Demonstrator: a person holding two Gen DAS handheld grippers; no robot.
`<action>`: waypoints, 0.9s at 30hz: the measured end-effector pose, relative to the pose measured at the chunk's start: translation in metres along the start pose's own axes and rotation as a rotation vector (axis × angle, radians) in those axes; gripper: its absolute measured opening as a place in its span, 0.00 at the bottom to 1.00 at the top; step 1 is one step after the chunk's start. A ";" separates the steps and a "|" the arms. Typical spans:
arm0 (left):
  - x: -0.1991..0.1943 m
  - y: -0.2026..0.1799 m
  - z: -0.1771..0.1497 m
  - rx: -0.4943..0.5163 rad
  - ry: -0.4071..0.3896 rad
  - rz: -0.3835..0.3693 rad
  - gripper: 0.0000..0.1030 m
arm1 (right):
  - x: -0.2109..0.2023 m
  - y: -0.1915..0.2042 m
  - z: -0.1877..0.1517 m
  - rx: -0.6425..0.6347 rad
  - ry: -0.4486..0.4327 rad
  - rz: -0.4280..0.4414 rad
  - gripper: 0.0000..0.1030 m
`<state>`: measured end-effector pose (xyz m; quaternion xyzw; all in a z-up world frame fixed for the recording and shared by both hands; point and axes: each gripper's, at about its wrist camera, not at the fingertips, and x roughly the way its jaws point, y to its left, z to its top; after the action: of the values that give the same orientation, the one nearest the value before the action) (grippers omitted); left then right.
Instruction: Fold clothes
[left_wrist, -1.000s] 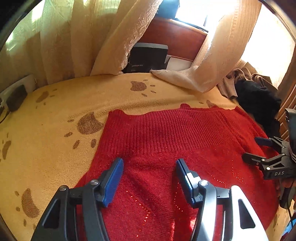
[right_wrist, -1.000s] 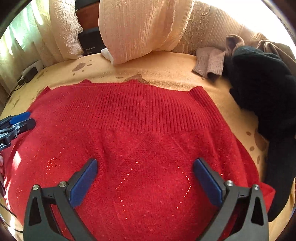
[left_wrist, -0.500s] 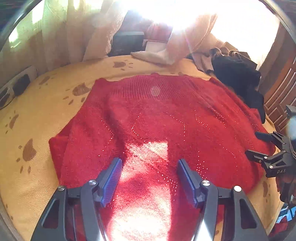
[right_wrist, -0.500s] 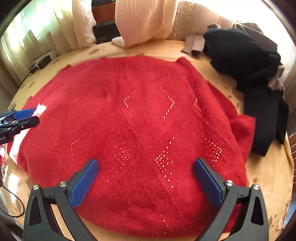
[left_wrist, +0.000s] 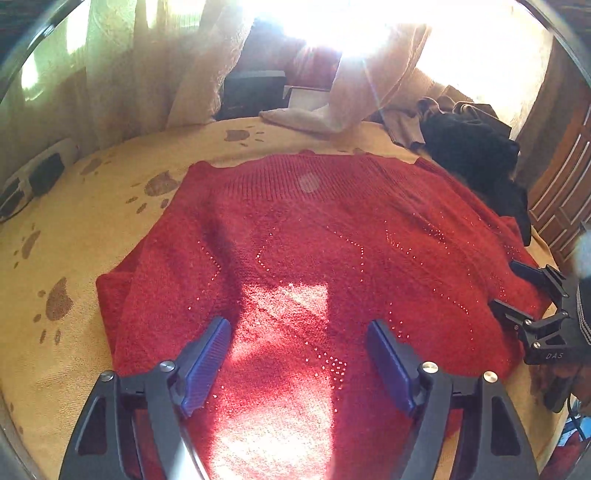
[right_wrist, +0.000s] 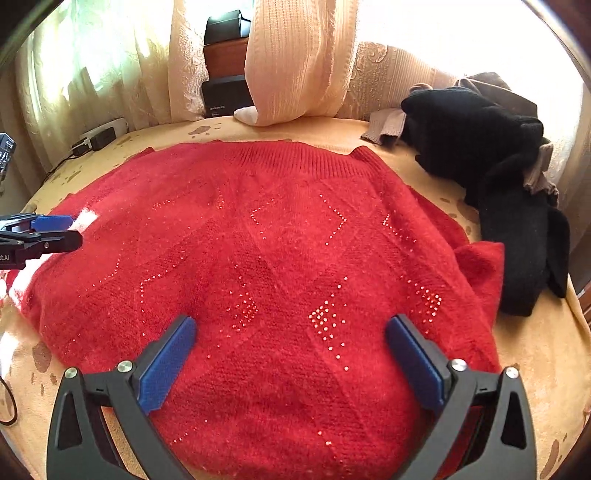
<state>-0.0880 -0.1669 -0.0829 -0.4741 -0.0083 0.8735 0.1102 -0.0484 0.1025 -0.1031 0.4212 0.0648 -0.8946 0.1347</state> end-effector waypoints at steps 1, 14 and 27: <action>0.001 -0.005 -0.001 0.009 0.001 0.038 0.81 | 0.000 0.000 0.000 -0.001 -0.001 -0.001 1.00; 0.005 -0.019 -0.002 -0.088 0.042 0.262 0.95 | -0.002 0.002 0.000 0.001 -0.003 0.002 1.00; 0.003 -0.027 -0.002 -0.170 0.077 0.367 0.96 | -0.002 -0.001 0.001 0.003 -0.004 0.013 1.00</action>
<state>-0.0829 -0.1400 -0.0827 -0.5082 0.0090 0.8564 -0.0911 -0.0482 0.1039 -0.1014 0.4202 0.0604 -0.8945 0.1401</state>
